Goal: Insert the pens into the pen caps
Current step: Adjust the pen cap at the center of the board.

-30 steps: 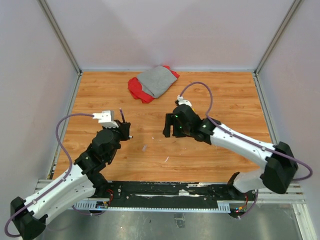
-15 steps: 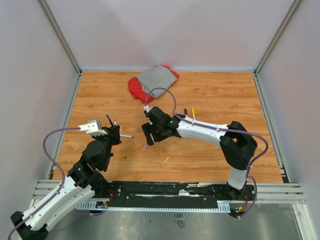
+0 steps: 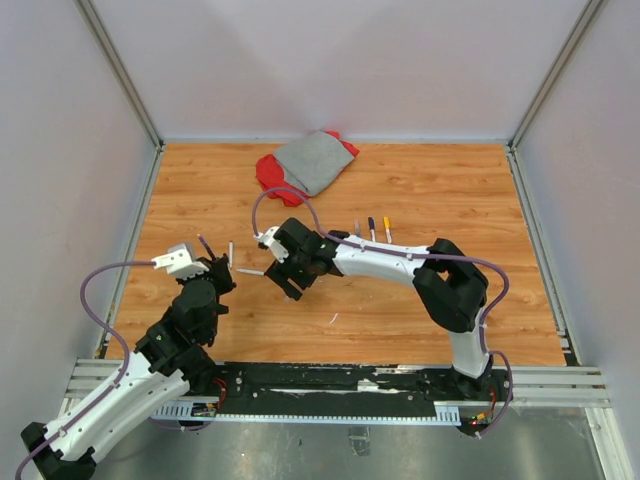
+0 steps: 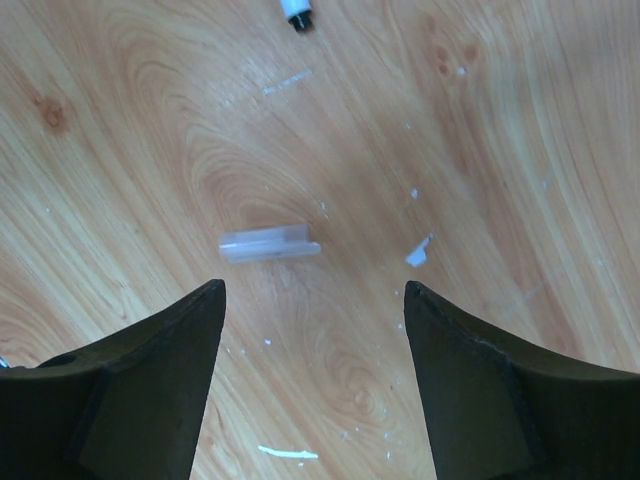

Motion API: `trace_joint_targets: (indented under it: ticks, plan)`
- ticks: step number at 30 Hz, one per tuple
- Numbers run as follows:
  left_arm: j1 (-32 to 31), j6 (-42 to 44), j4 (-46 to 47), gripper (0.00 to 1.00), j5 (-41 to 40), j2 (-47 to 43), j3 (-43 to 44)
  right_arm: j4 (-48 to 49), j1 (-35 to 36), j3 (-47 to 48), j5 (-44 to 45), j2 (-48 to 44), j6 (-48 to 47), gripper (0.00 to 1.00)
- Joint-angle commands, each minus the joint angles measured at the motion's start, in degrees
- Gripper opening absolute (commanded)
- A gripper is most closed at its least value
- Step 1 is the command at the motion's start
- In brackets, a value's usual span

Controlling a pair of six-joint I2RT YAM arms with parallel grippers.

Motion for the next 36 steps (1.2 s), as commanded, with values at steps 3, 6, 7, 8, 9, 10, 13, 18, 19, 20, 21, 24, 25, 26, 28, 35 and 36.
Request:
trace_joint_targets:
  ticks: [3, 6, 7, 8, 9, 10, 13, 18, 19, 20, 21, 24, 25, 26, 28, 35, 36]
  plan:
    - [0.38, -6.61, -6.13, 0.01, -9.98, -0.74, 1.96, -0.74, 1.77, 4.94, -0.92, 4.23, -4.78, 0.70]
    - [0.38, -5.97, -5.33, 0.00, -9.66, -0.60, 1.67, -0.72, 1.94, 5.73, -2.09, 5.30, -5.26, 0.69]
    - [0.38, -5.84, -5.20, 0.01, -9.57, -0.52, 1.66, -0.72, 2.05, 6.00, -2.44, 5.64, -5.38, 0.68]
    - [0.38, -5.68, -5.10, 0.00, -9.61, -0.36, 1.69, -0.72, 2.14, 6.18, -2.80, 6.00, -5.47, 0.68]
    - [0.38, -5.61, -4.90, 0.01, -9.57, -0.28, 1.63, -0.87, 2.23, 6.44, -2.96, 6.35, -5.62, 0.67]
    - [0.38, -5.57, -4.84, 0.00, -9.56, -0.18, 1.63, -1.04, 2.36, 6.66, -3.08, 6.69, -5.73, 0.67]
    - [0.38, -5.28, -4.51, 0.01, -9.41, 0.14, 1.56, -1.14, 2.56, 6.99, -3.55, 7.49, -5.81, 0.66]
    - [0.38, -4.86, -3.88, 0.01, -8.97, 0.79, 1.57, -1.77, 3.18, 8.28, -3.93, 8.87, -6.06, 0.65]
    - [0.38, -4.79, -3.78, 0.01, -8.92, 0.90, 1.58, -2.00, 3.28, 8.61, -3.84, 9.16, -6.07, 0.65]
    - [0.38, -4.77, -3.69, 0.00, -8.82, 0.98, 1.59, -2.36, 3.38, 8.93, -3.58, 9.47, -6.08, 0.65]
    - [0.38, -4.73, -3.64, 0.01, -8.78, 1.13, 1.56, -2.67, 3.47, 9.10, -3.21, 9.65, -6.08, 0.64]
    - [0.36, -4.54, -3.46, 0.00, -8.61, 1.17, 1.50, -3.38, 3.78, 9.30, -2.16, 10.06, -6.08, 0.63]
    - [0.38, -4.45, -3.38, 0.00, -8.52, 1.16, 1.51, -3.64, 3.87, 9.35, -1.79, 10.21, -6.01, 0.62]
    - [0.38, -4.43, -3.33, 0.01, -8.46, 1.19, 1.52, -4.04, 3.96, 9.36, -1.44, 10.35, -5.99, 0.62]
    - [0.38, -4.34, -3.17, 0.01, -8.34, 1.25, 1.54, -4.66, 4.06, 9.40, -0.64, 10.63, -5.94, 0.61]
    - [0.38, -4.05, -2.89, 0.01, -8.14, 1.42, 1.50, -5.06, 4.43, 8.89, 1.12, 11.32, -5.02, 0.55]
    - [0.34, -4.05, -2.89, 0.00, -8.15, 1.44, 1.47, -4.92, 4.45, 8.81, 1.45, 11.38, -4.68, 0.53]
